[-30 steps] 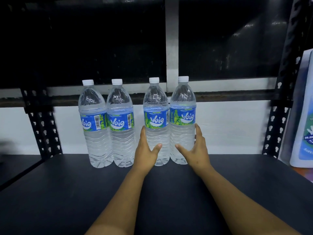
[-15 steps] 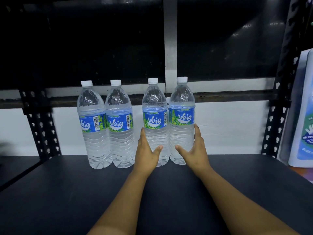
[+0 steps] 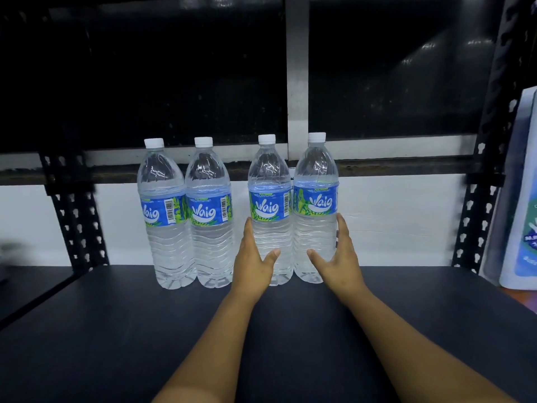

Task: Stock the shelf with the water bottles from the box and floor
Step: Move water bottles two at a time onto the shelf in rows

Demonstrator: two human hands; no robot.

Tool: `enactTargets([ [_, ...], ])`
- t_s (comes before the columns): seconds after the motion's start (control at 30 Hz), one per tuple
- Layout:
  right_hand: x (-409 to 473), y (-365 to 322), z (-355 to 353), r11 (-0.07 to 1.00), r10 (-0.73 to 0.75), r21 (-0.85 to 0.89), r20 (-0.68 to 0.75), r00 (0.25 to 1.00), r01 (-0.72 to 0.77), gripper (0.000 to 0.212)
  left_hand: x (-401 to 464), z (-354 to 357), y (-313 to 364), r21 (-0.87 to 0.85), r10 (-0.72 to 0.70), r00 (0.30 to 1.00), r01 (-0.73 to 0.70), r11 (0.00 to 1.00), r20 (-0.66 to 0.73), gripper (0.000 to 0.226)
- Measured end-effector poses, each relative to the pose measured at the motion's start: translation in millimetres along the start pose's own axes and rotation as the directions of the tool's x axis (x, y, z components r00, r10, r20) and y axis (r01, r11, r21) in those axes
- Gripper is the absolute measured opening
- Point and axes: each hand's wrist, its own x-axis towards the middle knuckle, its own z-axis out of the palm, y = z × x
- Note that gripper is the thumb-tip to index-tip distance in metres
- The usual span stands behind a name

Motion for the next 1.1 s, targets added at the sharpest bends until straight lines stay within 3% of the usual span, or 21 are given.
enactTargets([
  [0.53, -1, 3, -3, 0.997, -0.043, -0.067, -0.008, 0.999, 0.042, 0.095, 0, 2, -8, -0.025, -0.01, 0.998, 0.009, 1.0, -0.063, 0.088],
  [0.87, -3, 5, -4, 0.996, -0.05, -0.072, 0.02, 0.999, 0.051, 0.093, -10, 0, -10, -0.038, 0.015, 1.0, -0.015, 0.999, -0.002, 0.089],
  [1.1, -14, 1, -8, 0.994, 0.072, -0.087, 0.084, 0.994, -0.065, 0.076, -15, -14, 0, 0.232, -0.028, 0.992, -0.002, 0.973, 0.126, 0.099],
])
